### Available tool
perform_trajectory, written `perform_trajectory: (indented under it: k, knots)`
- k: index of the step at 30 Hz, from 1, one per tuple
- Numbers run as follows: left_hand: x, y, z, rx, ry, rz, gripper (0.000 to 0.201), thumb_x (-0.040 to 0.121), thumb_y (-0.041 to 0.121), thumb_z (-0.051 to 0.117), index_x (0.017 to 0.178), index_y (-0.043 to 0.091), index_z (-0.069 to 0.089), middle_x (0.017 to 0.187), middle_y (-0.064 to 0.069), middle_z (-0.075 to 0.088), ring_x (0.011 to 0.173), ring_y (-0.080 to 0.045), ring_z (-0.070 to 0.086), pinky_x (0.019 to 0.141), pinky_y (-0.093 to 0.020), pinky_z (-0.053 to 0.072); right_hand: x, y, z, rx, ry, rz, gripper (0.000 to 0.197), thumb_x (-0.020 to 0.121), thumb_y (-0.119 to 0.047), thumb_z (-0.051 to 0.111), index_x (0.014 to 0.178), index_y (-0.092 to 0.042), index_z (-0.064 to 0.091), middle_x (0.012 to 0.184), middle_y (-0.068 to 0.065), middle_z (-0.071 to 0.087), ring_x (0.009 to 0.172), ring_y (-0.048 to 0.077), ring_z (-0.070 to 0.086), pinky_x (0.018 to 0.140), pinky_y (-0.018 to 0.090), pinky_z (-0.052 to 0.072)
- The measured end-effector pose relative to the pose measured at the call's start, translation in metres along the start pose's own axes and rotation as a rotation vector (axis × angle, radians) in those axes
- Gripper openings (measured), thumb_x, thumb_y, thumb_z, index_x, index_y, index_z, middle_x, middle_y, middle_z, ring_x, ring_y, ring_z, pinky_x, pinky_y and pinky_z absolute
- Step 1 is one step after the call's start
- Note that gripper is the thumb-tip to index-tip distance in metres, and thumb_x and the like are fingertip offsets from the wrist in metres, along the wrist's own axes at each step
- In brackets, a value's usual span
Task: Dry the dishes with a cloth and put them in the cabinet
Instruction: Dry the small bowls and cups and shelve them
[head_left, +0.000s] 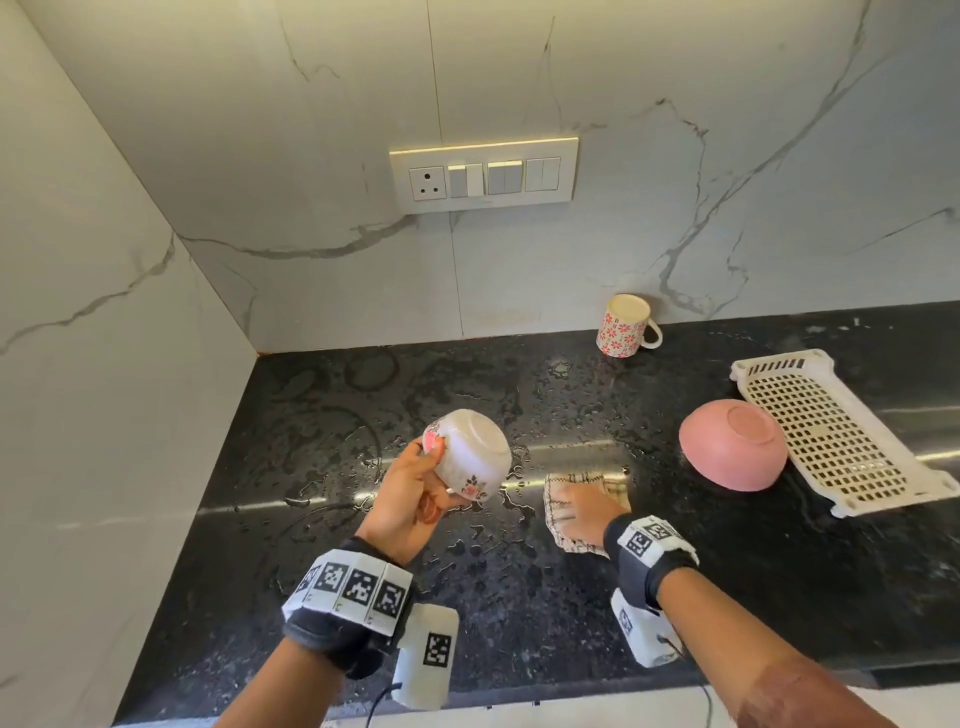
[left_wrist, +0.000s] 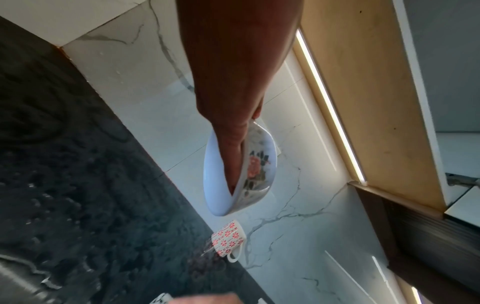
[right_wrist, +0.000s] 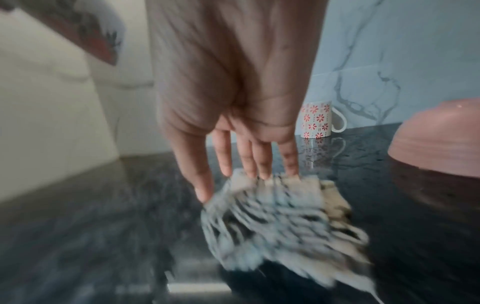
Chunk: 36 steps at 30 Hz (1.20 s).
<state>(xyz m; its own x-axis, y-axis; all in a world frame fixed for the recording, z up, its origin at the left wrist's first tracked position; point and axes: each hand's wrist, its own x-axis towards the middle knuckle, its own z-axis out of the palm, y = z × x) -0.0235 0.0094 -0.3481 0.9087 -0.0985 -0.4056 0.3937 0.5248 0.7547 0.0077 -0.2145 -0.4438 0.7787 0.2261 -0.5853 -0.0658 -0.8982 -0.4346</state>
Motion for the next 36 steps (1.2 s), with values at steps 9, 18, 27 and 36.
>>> perform_trajectory:
  k: [9, 18, 27, 36]
  knots:
    - [-0.026, 0.087, 0.060, -0.089, -0.223, 0.124, 0.033, 0.100, 0.022, 0.032, 0.112, 0.003, 0.057, 0.114, -0.018, 0.064, 0.096, -0.027, 0.066, 0.075, -0.046, 0.057, -0.077, -0.113, -0.133, 0.839, 0.108, -0.645, 0.072, 0.063, -0.014, 0.075, 0.129, -0.020, 0.046, 0.129, -0.001, 0.053, 0.118, 0.015, 0.054, 0.096, 0.029, 0.048]
    - [-0.085, 0.179, 0.133, -0.228, -0.569, 0.439, 0.031, 0.079, 0.016, 0.051, 0.101, 0.000, 0.065, 0.101, -0.018, 0.068, 0.090, -0.030, 0.068, 0.079, -0.048, 0.053, -0.167, -0.193, -0.231, 0.569, 0.475, -0.858, 0.091, 0.063, -0.023, 0.083, 0.138, -0.038, 0.034, 0.131, -0.001, 0.045, 0.118, 0.019, 0.049, 0.092, 0.034, 0.051]
    - [-0.106, 0.251, 0.195, -0.174, -0.715, 0.745, 0.049, 0.088, 0.018, 0.044, 0.135, 0.003, 0.042, 0.127, -0.021, 0.057, 0.107, -0.029, 0.062, 0.089, -0.045, 0.052, -0.250, -0.264, -0.325, 0.332, 0.633, -0.988, 0.065, 0.067, -0.019, 0.080, 0.123, -0.029, 0.049, 0.118, -0.009, 0.057, 0.107, 0.008, 0.056, 0.082, 0.018, 0.052]
    - [-0.072, 0.301, 0.183, 0.688, 0.138, 1.521, 0.008, 0.087, 0.010, 0.062, 0.094, 0.012, 0.065, 0.101, 0.005, 0.066, 0.094, -0.010, 0.060, 0.087, -0.009, 0.040, -0.262, -0.316, -0.430, -0.118, 0.559, -0.819, 0.082, 0.053, -0.014, 0.085, 0.124, -0.036, 0.052, 0.133, -0.002, 0.049, 0.121, 0.022, 0.046, 0.101, 0.041, 0.044]
